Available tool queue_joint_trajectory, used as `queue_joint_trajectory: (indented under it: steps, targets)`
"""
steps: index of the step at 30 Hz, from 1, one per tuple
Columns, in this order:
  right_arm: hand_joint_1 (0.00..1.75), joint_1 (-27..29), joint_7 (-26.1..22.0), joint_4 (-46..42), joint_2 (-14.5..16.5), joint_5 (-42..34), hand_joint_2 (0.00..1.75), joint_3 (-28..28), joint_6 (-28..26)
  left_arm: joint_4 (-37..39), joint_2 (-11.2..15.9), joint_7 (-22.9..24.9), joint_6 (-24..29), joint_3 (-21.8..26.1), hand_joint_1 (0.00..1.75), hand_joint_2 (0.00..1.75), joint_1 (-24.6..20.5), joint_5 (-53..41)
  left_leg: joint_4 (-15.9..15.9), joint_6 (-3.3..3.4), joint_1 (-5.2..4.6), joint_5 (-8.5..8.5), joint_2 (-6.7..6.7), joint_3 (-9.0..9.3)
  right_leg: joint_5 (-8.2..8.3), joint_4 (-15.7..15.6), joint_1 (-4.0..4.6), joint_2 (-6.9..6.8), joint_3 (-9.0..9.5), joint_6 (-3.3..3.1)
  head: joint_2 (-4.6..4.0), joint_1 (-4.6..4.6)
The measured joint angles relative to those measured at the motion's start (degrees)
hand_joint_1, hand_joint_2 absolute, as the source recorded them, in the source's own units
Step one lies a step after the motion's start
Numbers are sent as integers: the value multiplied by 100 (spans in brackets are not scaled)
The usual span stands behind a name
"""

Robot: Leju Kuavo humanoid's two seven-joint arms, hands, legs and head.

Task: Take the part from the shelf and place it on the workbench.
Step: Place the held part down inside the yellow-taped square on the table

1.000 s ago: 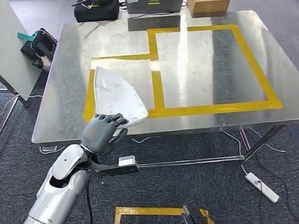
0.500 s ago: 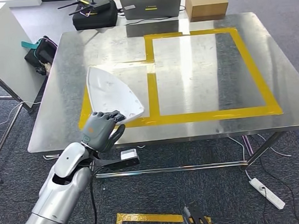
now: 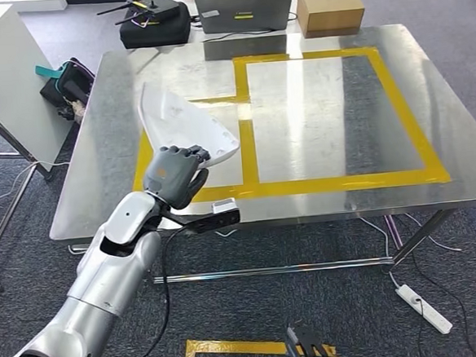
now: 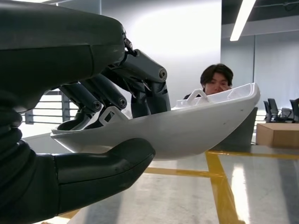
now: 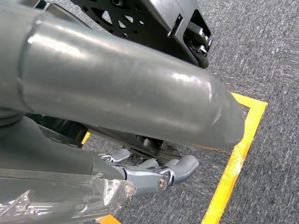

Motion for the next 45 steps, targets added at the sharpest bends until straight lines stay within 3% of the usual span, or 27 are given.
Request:
queue_joint_trajectory:
  steps: [4, 8, 9, 13, 30, 35, 40, 42, 45]
  targets:
    - [0, -2, -10, 0, 0, -37, 0, 7, 24, 180, -61, 128, -7, 0, 175, 175, -121, -91, 1, 5, -4, 3, 0, -2, 5, -7, -5, -1, 1, 8, 0, -1]
    - [0, -8, -20, 0, 2, -129, 0, 7, 42, 404, -137, 340, -34, 23, 0, 175, -372, -273, 1, 6, -6, 3, -1, -3, 7, -9, -7, -2, 2, 11, 0, -1]
    - [0, -9, -20, 0, 2, -154, 0, 7, 42, 456, -150, 391, -24, 33, 0, 175, -429, -320, 1, 6, -6, 4, -1, -3, 8, -9, -7, -1, 2, 12, 0, -1]
    - [0, -6, -11, 0, 2, -225, 0, 4, 36, 619, -179, 560, 34, 120, 0, 0, -564, -450, 1, 9, -6, 5, -1, -3, 9, -9, -7, -1, 2, 14, 0, -1]
    - [0, 14, -35, 2, 0, -267, 0, 4, -54, 806, -193, 1129, 288, 641, 0, 0, -603, -1079, 1, 12, -7, 7, -1, -3, 10, -9, -7, -3, 4, 14, 0, -1]
    - [0, 18, -41, 2, 4, -267, 0, 4, -65, 751, -202, 1135, 263, 837, 0, 0, -538, -1204, 24, 67, -34, -19, -1, -9, 10, -26, -35, 0, 10, 41, 0, -3]
    - [0, 16, -40, 2, 7, -267, 0, 2, -66, 665, -216, 1118, 246, 974, 0, 0, -521, -1236, -37, 139, -33, 41, 8, 14, 13, -34, -50, -4, 8, 120, 0, -4]
    - [0, 14, -39, 3, 7, -264, 0, 2, -68, 632, -228, 1111, 246, 1019, 0, 0, -515, -1247, -112, 159, 11, 82, 25, 40, -200, 227, -42, -27, -107, 155, 0, 14]
    - [0, 19, -28, 4, 5, -254, 0, 2, -64, 606, -220, 1081, 244, 1098, 0, 0, -446, -1255, -130, 162, 43, 99, 45, 38, -719, 1265, -82, -62, -536, 231, 0, 32]
